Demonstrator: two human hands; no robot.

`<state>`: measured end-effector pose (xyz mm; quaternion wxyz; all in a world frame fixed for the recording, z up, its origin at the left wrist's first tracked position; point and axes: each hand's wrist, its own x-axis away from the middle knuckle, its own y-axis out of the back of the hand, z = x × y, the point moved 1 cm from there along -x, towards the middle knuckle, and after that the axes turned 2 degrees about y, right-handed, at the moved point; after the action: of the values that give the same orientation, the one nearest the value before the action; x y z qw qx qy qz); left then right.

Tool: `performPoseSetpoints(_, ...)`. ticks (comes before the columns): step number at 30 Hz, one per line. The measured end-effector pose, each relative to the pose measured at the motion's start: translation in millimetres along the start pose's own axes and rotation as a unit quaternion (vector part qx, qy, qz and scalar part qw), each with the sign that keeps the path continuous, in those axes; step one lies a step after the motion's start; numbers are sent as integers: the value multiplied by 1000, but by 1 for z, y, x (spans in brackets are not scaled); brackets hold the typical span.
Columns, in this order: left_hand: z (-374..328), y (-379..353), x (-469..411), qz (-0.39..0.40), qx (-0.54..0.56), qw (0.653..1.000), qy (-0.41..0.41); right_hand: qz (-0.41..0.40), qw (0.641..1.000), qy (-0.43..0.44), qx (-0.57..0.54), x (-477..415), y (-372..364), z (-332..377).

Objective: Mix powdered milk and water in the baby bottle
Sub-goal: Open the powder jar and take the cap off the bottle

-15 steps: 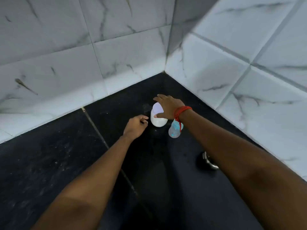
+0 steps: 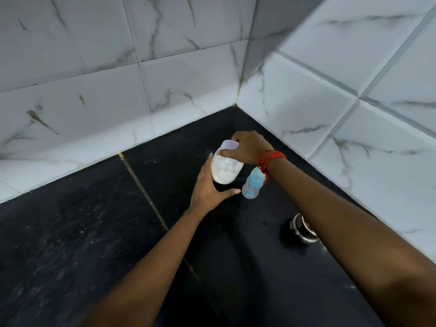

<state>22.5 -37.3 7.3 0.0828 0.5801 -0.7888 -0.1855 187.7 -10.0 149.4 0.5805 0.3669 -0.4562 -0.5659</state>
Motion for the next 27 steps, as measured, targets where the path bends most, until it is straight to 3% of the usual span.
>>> performPoseSetpoints(3,-18,-5,18,-77,30,996,-35,-27,999,-15,10,15,13,13)
performPoseSetpoints(7,-46,-3,28,-140,25,990,-12,-31,999,-30,-16,34,26,26)
performPoseSetpoints(12,-55,4,29,-123,-1,992,-34,5,1000,-17,-17,48,34,28)
performPoseSetpoints(17,-50,3,40,-76,106,990,48,58,994,90,-37,54,35,38)
performPoseSetpoints(21,-40,4,45,-72,135,986,60,171,972,156,-38,56,48,43)
performPoseSetpoints(23,-36,7,44,-78,131,986,65,170,973,151,-22,57,51,47)
performPoseSetpoints(27,-31,11,41,-87,89,991,52,99,989,57,91,57,42,57)
